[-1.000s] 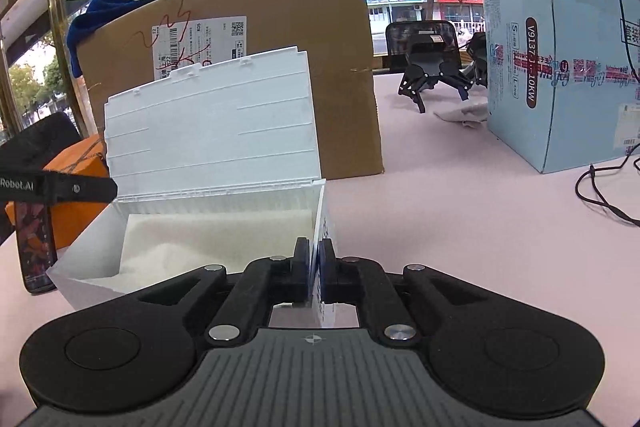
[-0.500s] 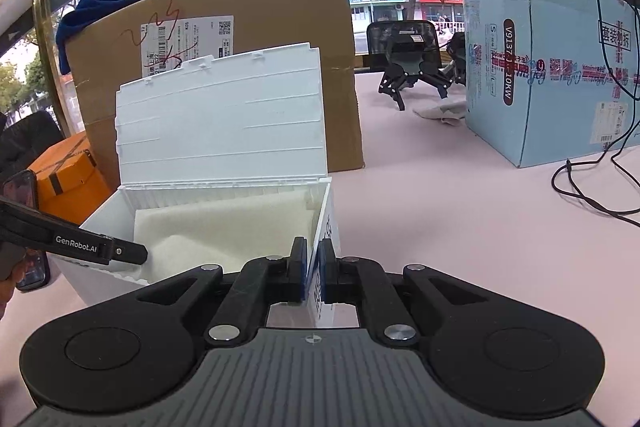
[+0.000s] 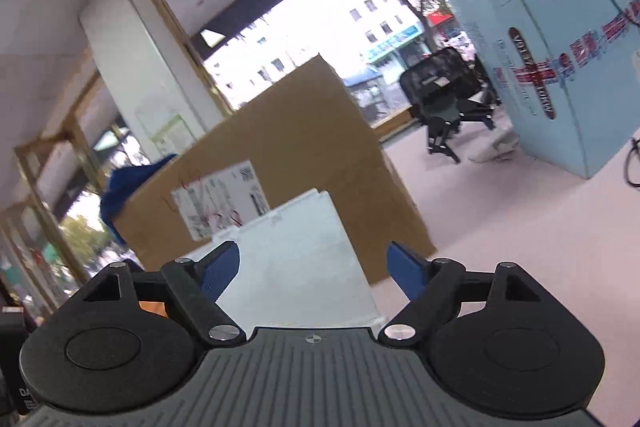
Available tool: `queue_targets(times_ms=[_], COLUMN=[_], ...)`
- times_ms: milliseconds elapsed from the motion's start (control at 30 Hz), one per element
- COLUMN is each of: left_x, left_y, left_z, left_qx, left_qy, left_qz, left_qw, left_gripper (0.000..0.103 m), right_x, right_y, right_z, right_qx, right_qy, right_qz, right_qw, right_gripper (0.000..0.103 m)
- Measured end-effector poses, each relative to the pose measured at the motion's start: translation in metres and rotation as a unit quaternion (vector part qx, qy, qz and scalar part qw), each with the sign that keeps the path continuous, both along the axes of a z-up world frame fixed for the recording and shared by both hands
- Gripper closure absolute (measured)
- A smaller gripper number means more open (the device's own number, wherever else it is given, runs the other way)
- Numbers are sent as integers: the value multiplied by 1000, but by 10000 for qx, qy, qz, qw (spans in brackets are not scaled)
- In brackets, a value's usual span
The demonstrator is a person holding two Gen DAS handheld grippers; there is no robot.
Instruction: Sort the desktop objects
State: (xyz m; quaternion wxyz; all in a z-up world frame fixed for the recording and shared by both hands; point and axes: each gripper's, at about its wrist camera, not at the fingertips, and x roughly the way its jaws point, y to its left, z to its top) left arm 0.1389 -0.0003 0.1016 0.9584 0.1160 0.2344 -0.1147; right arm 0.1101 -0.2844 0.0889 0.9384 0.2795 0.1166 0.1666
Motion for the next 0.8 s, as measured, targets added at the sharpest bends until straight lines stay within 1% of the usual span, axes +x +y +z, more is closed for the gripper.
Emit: queue_targets(times_ms=[33,67,133,167,200,267,300,333,367,400,433,467,533,667,733,800], left_x=[-1,-1,2,4,8,18,24,29,33,36,39,40,39,31,27,26], left_y=[4,9,20,28,36,50,56,60,63,65,66,65,59,46,41,39], left_z=[2,3,6,5,3,-2,-5,-9,-14,-19,-23,-24,-26,-22,-20,-20], left_qx=[-172,-437,-1052,-1385,-1753,-2440,-2741,-2972,-3156,-3303,-3416,-3436,-3361,-3144,-3000,-2940], left_qy=[-153,-278,-410,-420,-365,-181,-49,130,297,421,522,560,551,367,260,206], left_qz=[-45,-49,48,104,146,181,178,148,98,52,8,-46,-214,-592,-662,-725], left_qw=[9997,9986,9936,9894,9837,9694,9615,9546,9484,9429,9384,9374,9400,9467,9513,9528], left_gripper=[13,13,13,13,13,14,18,25,29,34,38,39,39,39,34,30], right_x=[6,12,23,27,29,35,38,41,44,44,43,42,39,35,33,31], right_y=[-4,-7,-14,-18,-22,-28,-30,-30,-29,-28,-26,-24,-22,-18,-15,-13], right_z=[-6,-14,-29,-34,-37,-44,-46,-49,-50,-50,-50,-49,-48,-47,-47,-47], right_qx=[158,285,480,559,615,701,736,778,796,764,710,644,537,333,220,164], right_qy=[-107,-112,47,119,144,157,168,188,212,195,163,130,64,-75,-160,-228], right_qz=[190,361,538,592,624,728,799,887,982,959,952,939,928,895,898,899], right_qw=[9996,9989,9974,9966,9961,9948,9939,9928,9917,9923,9928,9934,9942,9954,9956,9956], right_gripper=[23,23,25,27,31,46,50,56,58,58,58,58,58,58,53,50])
